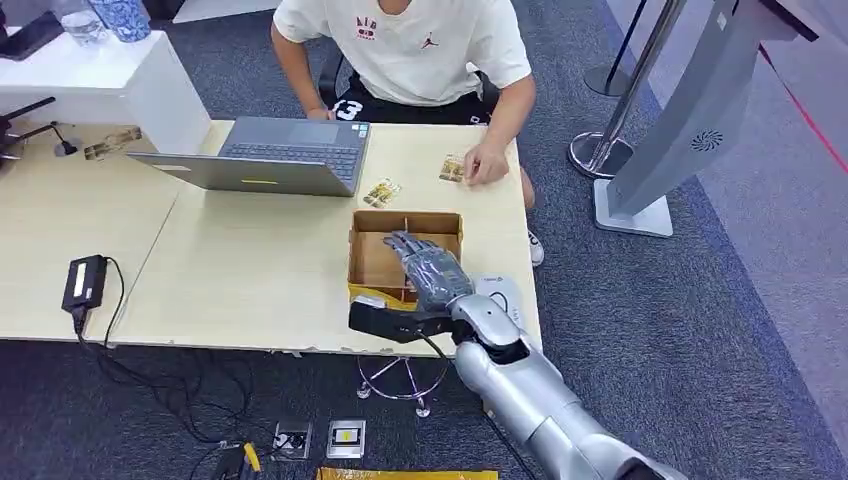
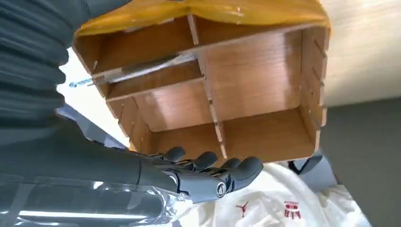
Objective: Pass the card to the sensor for recognition and then transmit it.
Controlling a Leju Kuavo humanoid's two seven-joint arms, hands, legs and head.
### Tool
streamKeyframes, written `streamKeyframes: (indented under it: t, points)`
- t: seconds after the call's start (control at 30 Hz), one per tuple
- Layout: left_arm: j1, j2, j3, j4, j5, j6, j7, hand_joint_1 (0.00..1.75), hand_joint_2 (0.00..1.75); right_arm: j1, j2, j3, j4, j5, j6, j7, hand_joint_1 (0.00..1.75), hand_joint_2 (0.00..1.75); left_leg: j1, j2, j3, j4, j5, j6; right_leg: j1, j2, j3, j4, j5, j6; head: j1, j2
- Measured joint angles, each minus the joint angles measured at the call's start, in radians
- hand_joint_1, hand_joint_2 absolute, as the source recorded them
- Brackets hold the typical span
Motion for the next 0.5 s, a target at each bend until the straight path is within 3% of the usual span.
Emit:
streamKeyframes:
  t: [0.2, 0.5]
  points:
    - [0.001, 0.000, 0.000, 0.000, 0.000, 0.001, 0.000, 0.00, 1.75, -0.020, -0.002, 0.000, 0.031, 0.011, -0.029, 0.020, 0.00, 1.75, 0.000, 0.000, 0.000, 0.000, 0.000, 0.000, 0.000, 0.000, 0.000, 0.000, 0.000, 0.000, 0.000, 0.000]
    - [0.005, 0.001, 0.000, 0.000, 0.000, 0.002, 0.000, 0.00, 1.75, -0.033, -0.020, 0.000, 0.059, 0.034, -0.042, 0.049, 0.19, 1.75, 0.000, 0.000, 0.000, 0.000, 0.000, 0.000, 0.000, 0.000, 0.000, 0.000, 0.000, 0.000, 0.000, 0.000]
